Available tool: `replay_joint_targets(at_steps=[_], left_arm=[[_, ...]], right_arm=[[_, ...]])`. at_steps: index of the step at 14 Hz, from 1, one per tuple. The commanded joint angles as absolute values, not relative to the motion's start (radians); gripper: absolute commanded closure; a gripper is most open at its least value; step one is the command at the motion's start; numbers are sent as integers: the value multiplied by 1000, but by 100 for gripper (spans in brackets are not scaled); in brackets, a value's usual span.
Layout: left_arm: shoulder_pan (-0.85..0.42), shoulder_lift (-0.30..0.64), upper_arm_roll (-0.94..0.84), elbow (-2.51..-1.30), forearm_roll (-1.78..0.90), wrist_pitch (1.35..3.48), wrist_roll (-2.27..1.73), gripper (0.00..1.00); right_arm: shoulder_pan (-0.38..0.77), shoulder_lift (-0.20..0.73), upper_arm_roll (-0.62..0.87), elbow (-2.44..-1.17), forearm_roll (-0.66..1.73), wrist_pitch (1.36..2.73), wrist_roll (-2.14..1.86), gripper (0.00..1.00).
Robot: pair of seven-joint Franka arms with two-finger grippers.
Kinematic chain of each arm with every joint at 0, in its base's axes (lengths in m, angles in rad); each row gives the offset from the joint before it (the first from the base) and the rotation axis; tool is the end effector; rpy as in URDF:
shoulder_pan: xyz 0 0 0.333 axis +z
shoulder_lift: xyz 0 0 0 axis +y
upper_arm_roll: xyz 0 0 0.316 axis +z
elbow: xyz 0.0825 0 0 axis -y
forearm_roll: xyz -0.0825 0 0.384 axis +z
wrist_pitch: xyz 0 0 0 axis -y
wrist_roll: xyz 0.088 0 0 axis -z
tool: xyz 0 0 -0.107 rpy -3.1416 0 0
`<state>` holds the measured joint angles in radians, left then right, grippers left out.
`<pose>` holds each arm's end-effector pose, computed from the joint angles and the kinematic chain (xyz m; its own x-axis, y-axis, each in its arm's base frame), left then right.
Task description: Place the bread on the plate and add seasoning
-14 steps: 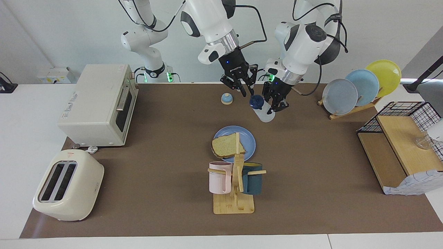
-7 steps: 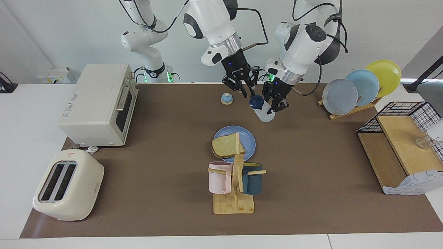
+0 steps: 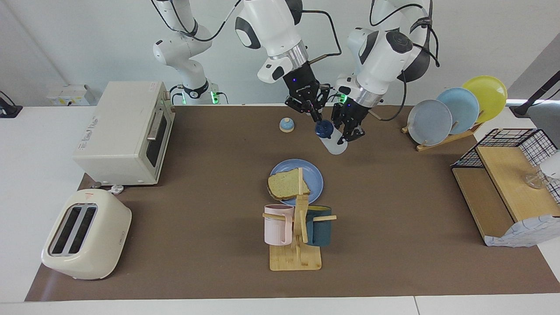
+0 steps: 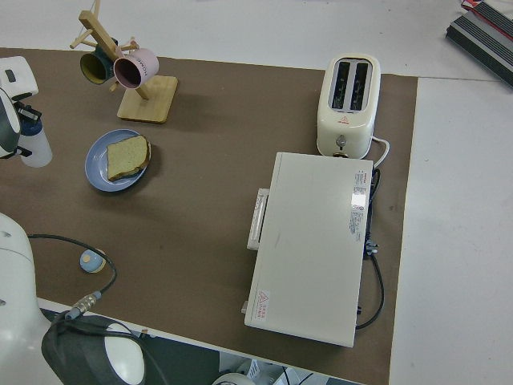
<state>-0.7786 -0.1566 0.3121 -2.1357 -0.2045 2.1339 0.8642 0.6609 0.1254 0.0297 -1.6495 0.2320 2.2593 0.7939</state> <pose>0.4650 -0.2379 0.4863 0.3255 -0.9085 0.2620 -0.9448 -0.3237 0.0511 0.4916 0.4128 0.5862 0.9584 -0.2421 0.1513 -0.1428 -0.8655 -0.4802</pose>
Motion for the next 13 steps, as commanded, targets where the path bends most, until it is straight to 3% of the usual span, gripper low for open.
replay_joint_targets(at_steps=[1,13], left_arm=[[-773,-170,310,-2135,-225,2118,888,100],[-773,-170,310,-2135,-227,2117,888,100]], right_arm=[[657,121,32,-1663,209,2278,808,100],[615,137,31,-1614,296,2278,916,100]])
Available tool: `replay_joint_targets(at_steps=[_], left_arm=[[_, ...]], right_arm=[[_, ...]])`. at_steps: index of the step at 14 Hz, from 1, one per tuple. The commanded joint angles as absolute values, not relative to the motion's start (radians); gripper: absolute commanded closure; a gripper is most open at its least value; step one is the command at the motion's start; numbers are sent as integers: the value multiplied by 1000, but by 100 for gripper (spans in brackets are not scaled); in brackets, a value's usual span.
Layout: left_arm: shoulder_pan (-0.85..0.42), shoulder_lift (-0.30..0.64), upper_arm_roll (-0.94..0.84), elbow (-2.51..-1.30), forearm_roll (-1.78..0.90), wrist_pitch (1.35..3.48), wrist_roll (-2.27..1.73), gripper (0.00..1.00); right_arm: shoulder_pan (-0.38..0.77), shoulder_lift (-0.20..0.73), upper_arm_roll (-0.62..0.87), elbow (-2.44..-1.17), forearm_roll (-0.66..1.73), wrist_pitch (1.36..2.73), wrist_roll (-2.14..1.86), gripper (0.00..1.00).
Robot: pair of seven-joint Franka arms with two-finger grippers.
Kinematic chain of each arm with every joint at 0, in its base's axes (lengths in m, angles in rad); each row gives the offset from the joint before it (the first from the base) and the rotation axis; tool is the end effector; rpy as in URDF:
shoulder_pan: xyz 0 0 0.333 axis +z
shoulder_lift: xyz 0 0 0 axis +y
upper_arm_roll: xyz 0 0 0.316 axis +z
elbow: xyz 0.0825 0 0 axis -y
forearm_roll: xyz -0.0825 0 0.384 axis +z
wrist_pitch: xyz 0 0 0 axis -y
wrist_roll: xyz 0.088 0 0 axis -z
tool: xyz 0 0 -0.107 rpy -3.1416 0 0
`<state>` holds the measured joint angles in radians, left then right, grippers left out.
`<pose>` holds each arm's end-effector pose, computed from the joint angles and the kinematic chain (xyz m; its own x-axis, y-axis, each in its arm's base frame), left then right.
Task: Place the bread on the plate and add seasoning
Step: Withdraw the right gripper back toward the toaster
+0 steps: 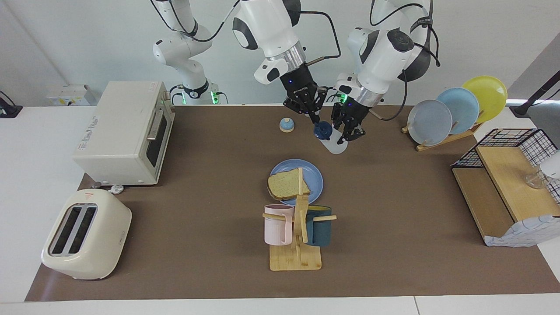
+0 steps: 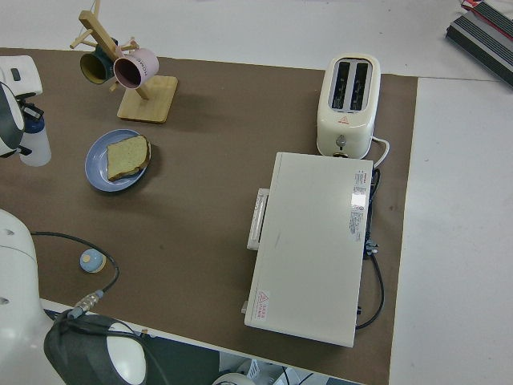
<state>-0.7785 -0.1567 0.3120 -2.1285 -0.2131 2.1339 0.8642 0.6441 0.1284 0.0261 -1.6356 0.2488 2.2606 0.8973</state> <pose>0.4660 -0.2387 0.4899 0.3281 -0.9045 0.2723 -0.9437 -0.3268 0.0518 0.5009 0.4040 0.5918 0.9304 -0.3546 0.0934 -0.2612 -0.8197 -0.5097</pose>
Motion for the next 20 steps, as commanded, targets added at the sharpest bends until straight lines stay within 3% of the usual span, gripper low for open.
replay_joint_targets(at_steps=[1,5,6,7,8,13,17,20], left_arm=[[-773,-170,310,-2137,-227,2117,888,100],[-773,-170,310,-2135,-227,2117,888,100],[-773,-170,310,-2135,-227,2117,888,100],[-773,-170,311,-2135,-227,2117,888,100],[-773,-170,310,-2135,-227,2117,888,100],[-773,-167,308,-2134,-225,2126,887,100],[-773,-144,307,-2099,-198,2117,882,100],[-779,-89,305,-2060,-132,2108,877,100]], right_arm=[[611,135,29,-1614,316,2278,917,100],[592,132,29,-1632,318,2331,904,100],[591,129,29,-1641,318,2332,891,90],[585,126,29,-1654,318,2327,859,17],[574,118,28,-1658,305,2309,826,0],[365,103,26,-1644,232,2070,375,0],[211,61,26,-1644,43,1863,275,0],[68,19,28,-1644,31,1706,166,0]])
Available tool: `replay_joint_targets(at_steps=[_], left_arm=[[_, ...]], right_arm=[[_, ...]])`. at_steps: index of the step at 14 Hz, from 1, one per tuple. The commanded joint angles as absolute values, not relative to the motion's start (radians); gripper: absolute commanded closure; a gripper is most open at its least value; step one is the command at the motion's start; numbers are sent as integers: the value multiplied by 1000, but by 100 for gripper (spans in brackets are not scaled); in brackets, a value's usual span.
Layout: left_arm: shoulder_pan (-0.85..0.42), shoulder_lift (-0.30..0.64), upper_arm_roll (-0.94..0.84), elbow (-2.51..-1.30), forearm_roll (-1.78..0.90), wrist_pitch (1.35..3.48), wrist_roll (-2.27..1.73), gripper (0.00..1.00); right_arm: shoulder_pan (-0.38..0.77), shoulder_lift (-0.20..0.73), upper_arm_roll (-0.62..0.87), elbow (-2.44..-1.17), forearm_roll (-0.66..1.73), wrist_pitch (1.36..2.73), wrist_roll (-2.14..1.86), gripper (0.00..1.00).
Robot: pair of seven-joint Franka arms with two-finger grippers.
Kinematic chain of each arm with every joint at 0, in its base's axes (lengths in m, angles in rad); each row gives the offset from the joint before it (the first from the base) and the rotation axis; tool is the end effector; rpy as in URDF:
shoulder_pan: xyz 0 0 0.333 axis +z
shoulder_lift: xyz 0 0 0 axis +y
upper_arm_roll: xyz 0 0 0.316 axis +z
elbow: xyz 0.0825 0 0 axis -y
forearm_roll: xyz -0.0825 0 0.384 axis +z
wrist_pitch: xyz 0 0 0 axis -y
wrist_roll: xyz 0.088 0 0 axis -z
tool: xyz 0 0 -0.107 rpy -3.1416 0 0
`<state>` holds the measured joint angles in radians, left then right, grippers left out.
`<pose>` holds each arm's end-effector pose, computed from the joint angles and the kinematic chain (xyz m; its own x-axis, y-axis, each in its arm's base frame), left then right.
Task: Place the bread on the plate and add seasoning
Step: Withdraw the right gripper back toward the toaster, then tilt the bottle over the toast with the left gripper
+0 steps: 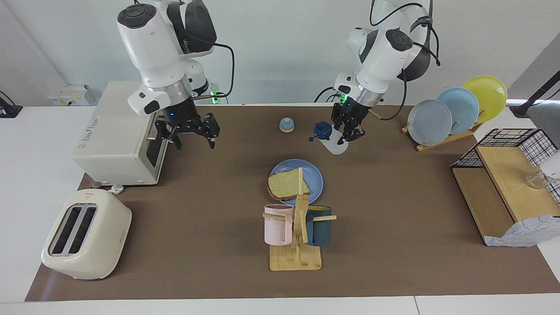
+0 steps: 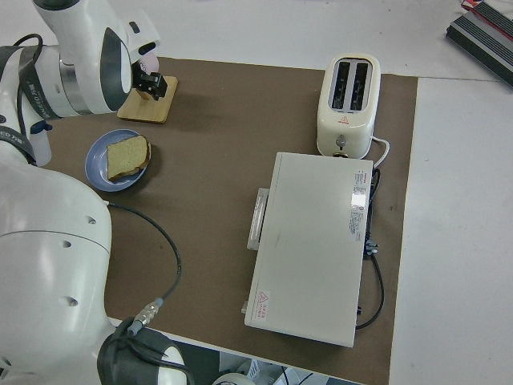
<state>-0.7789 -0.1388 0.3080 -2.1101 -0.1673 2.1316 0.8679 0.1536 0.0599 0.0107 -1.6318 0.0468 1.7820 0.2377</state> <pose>0.4704 -0.2420 0.4894 0.2988 -0.9236 0.2403 -0.9526 -0.3038 0.0167 0.5811 0.1003 0.5805 0.9936 -0.0834 0.0763 -0.0784 -0.9947 -0.0669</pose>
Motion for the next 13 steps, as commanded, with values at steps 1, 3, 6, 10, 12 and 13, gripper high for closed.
replay_joint_targets(at_steps=[1,3,6,10,12,13], left_arm=[[-781,-77,304,-2043,-114,2102,876,100],[-784,-45,301,-2002,-62,2062,873,100],[-805,-23,296,-1974,26,2022,827,100],[-838,-8,296,-1964,124,1987,778,100],[-847,-8,296,-1965,173,1967,773,100],[-857,-6,296,-1965,192,1956,755,100]], right_arm=[[33,3,28,-1649,31,1651,119,0],[-12,-57,22,-1692,32,1583,28,0],[0,-107,-38,-1722,28,1559,18,0],[-6,-92,-52,-1698,-41,1578,-8,0],[-5,-87,-52,-1671,-58,1563,-11,0],[-5,-75,-51,-1667,-54,1563,-12,0]])
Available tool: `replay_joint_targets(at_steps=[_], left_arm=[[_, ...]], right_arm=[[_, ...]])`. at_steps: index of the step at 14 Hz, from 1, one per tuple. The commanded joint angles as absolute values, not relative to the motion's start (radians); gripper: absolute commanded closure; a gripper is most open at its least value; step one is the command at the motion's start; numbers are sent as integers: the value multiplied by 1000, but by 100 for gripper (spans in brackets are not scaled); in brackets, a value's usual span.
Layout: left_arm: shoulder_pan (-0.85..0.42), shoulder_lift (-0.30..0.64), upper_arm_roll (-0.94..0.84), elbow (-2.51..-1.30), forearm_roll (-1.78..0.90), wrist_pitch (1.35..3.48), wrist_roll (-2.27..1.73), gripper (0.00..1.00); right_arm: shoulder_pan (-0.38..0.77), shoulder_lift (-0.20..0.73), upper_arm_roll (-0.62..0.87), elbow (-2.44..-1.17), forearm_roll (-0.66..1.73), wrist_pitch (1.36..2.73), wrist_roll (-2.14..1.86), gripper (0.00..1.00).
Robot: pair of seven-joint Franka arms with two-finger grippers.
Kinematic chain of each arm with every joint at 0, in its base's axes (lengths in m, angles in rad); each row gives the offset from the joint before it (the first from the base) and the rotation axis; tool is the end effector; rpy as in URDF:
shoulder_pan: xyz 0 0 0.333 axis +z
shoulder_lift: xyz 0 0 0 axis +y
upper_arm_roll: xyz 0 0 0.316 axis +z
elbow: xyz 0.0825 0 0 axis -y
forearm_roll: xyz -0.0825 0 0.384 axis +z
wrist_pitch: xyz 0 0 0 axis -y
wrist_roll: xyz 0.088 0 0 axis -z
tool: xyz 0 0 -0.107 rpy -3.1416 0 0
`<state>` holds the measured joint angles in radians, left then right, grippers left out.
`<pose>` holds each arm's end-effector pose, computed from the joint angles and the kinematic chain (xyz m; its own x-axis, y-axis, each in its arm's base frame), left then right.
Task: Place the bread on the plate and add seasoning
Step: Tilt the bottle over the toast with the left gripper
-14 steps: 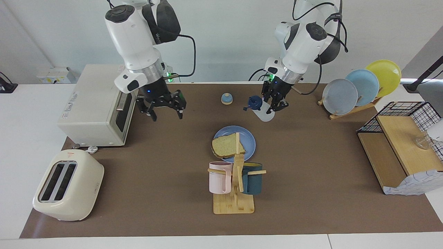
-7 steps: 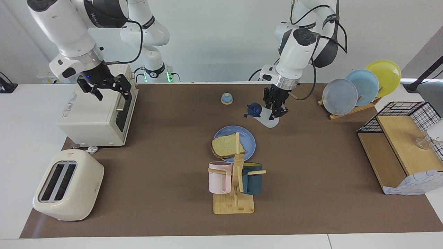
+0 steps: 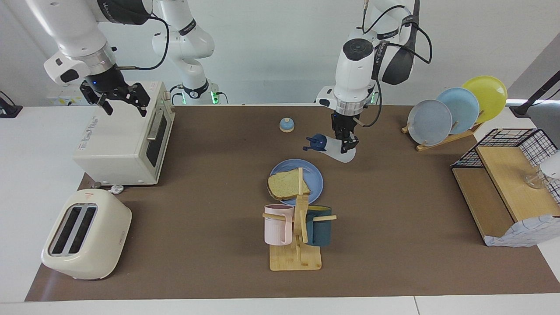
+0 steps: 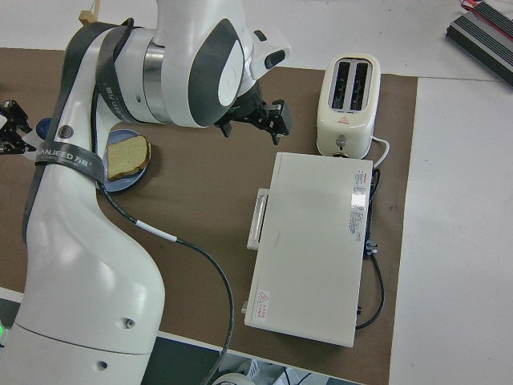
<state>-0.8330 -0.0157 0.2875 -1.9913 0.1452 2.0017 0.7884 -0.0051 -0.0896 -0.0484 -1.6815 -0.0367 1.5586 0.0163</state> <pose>0.4785 -0.2795 0.4704 0.1804 -0.9807 -0.0759 -0.9794 -0.1720 -0.1060 0.5229 -0.0331 0.6196 0.9970 -0.0698 -0.0329 -0.0687 -0.9971 0.0329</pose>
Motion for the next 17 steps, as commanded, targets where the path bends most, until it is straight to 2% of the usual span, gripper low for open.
replay_joint_targets(at_steps=[1,4,8,14,17], left_arm=[[-868,3,296,-1964,221,1953,732,100],[-902,21,296,-1959,290,1921,689,100],[-922,96,296,-1872,386,1829,657,100],[-960,130,298,-1865,526,1753,611,100],[-972,236,298,-1765,560,1689,589,100]], right_arm=[[-5,-60,-52,-1666,-52,1565,-11,0],[-8,-63,-55,-1670,-41,1540,-20,0],[-5,-69,-84,-1674,-44,1536,-48,0],[0,-95,-91,-1695,-40,1548,-48,0],[-6,-83,-66,-1687,-40,1546,-40,0]])
